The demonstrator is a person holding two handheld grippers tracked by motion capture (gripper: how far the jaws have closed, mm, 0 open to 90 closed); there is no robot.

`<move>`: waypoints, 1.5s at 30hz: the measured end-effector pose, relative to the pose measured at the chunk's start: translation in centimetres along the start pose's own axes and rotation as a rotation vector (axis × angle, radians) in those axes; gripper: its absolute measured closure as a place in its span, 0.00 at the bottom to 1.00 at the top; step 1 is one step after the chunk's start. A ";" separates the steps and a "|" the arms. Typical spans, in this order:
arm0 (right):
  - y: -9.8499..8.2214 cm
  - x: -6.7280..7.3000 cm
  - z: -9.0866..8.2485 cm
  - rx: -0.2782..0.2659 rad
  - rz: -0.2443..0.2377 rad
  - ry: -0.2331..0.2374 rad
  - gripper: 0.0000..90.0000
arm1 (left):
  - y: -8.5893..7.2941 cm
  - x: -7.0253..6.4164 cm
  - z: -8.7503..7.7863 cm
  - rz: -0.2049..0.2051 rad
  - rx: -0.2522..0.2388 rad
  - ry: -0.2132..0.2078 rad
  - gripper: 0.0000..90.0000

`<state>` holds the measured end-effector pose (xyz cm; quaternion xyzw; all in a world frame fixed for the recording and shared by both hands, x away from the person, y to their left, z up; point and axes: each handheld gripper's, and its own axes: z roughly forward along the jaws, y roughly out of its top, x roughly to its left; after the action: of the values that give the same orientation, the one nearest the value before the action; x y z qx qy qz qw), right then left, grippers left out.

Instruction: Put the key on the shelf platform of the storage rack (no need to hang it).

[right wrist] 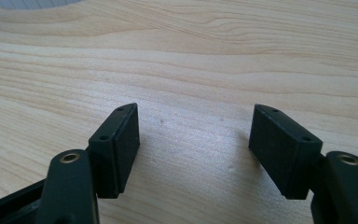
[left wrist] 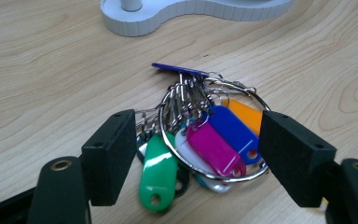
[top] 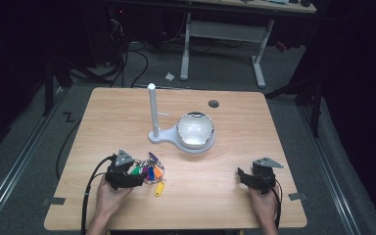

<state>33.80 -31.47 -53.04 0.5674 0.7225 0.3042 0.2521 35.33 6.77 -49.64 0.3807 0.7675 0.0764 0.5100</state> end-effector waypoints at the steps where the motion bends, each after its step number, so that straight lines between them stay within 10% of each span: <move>1: 0.0 0.0 0.0 0.000 0.000 0.000 0.37 | -0.2 -0.1 0.2 0.015 0.002 -0.005 0.33; 23: 0.0 0.0 0.0 -0.002 -0.008 0.005 0.37 | -2.1 -1.8 3.6 0.004 0.009 0.038 0.50; 45: 0.0 0.1 0.0 0.001 -0.007 0.010 0.37 | -3.4 -1.8 5.3 0.128 -0.034 0.085 0.82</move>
<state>33.74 -31.40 -53.04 0.5634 0.7258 0.3059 0.2494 38.42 1.74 -52.60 0.4166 0.7612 0.1381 0.4775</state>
